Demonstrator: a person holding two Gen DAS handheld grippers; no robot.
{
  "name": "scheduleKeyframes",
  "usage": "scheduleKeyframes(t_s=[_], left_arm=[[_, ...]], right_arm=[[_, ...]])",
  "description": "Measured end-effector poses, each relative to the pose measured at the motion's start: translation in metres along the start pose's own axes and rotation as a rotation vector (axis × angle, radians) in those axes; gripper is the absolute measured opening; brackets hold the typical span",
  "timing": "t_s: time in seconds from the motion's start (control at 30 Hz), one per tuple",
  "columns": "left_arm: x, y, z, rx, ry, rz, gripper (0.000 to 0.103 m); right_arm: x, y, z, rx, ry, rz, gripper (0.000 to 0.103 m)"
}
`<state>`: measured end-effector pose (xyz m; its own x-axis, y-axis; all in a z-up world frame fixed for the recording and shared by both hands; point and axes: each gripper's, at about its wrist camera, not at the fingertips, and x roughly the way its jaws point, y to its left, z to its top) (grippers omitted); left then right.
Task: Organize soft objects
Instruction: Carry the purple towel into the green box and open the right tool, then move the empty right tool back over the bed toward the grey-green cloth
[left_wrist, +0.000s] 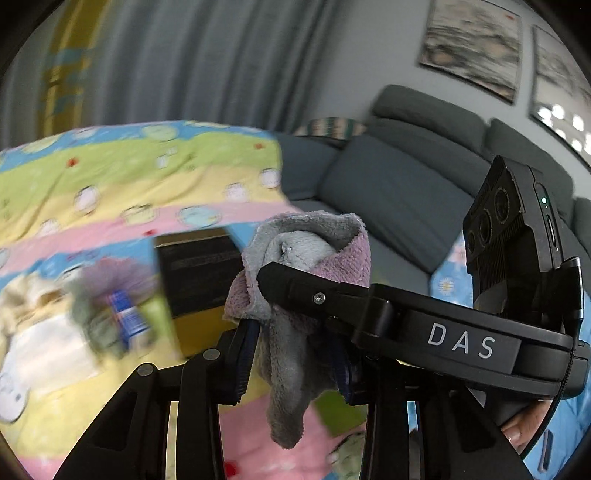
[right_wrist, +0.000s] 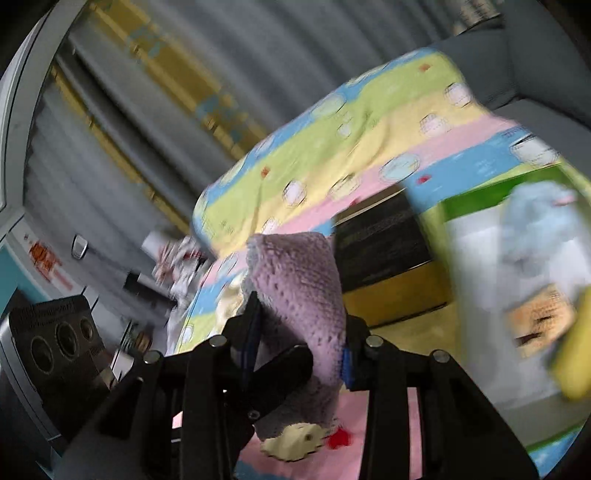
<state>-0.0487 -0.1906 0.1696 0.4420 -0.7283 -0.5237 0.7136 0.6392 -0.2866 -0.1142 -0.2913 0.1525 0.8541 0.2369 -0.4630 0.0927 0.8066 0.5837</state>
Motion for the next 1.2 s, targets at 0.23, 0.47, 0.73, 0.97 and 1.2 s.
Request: scheduleKeyframes(t_s=[0.23, 0.47, 0.73, 0.97, 1.2], left_arm=[[0.048, -0.053, 0.007, 0.045, 0.01, -0.194, 0.037], [0.092, -0.079, 0.007, 0.037, 0.092, -0.286, 0.037], [0.127, -0.078, -0.009, -0.047, 0.193, -0.266, 0.038], [0.11, -0.07, -0.008, -0.055, 0.158, -0.191, 0.078], [0.075, -0.049, 0.001, -0.046, 0.117, -0.143, 0.084]], right_arm=[[-0.057, -0.05, 0.011, 0.086, -0.143, -0.114, 0.036], [-0.071, -0.088, 0.007, 0.196, -0.181, -0.203, 0.037], [-0.064, -0.12, 0.006, 0.27, -0.126, -0.365, 0.037], [-0.073, -0.124, 0.005, 0.293, -0.155, -0.395, 0.067], [-0.089, -0.106, 0.007, 0.26, -0.215, -0.402, 0.08]])
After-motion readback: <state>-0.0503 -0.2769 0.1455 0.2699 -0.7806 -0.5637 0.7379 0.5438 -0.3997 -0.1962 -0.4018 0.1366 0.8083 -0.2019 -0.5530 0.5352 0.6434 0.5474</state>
